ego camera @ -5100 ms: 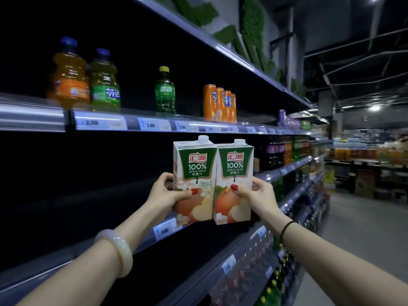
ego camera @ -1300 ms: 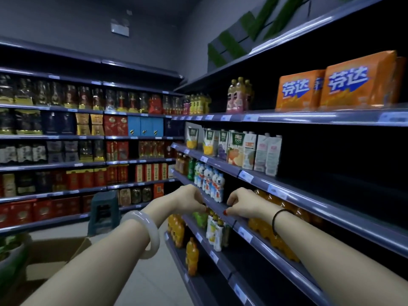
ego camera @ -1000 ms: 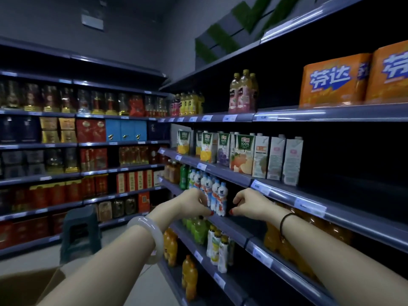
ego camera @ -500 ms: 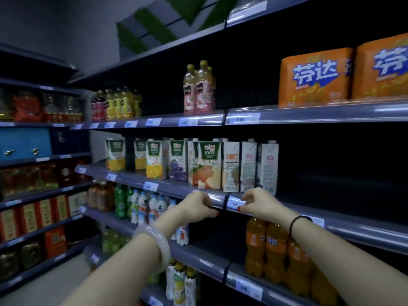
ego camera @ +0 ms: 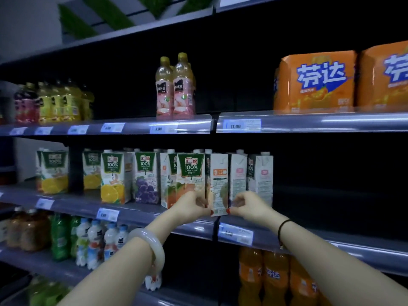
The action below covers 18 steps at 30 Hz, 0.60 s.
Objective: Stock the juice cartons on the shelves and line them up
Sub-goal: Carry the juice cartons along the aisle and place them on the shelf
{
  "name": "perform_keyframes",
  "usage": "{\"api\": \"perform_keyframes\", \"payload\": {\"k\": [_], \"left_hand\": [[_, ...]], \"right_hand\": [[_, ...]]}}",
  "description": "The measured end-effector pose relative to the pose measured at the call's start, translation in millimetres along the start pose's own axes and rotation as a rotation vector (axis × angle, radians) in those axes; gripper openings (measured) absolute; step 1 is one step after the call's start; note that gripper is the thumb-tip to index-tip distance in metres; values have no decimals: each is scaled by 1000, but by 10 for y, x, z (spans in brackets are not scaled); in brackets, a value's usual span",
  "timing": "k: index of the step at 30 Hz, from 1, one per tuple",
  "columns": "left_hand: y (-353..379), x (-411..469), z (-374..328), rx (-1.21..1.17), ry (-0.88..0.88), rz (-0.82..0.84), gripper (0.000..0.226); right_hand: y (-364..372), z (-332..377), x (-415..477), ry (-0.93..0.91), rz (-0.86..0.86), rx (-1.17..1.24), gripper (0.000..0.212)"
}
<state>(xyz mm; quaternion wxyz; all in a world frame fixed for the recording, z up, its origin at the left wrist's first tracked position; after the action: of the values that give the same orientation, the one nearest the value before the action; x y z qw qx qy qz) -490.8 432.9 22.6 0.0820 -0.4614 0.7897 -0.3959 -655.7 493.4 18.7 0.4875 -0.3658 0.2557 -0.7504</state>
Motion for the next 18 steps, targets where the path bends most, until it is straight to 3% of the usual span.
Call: {"api": "perform_keyframes", "payload": {"k": [9,18], "left_hand": [[-444,411,624,-124,30,-39,47],[-592,858,1118,-225,86,-51,53]], "right_hand": [[337,267,408,70,-237,15,59],[477,217,503,266,-560,-27,60]]}}
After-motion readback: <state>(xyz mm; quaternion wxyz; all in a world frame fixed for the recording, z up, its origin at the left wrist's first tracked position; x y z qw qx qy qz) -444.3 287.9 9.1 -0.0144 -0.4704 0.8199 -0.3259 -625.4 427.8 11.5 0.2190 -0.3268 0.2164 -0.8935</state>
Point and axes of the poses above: each hand's wrist, its own x-axis towards the middle knuckle, its own y-axis out of the palm, z = x × y, the point moved 6 cm from there along x, towards the middle knuckle
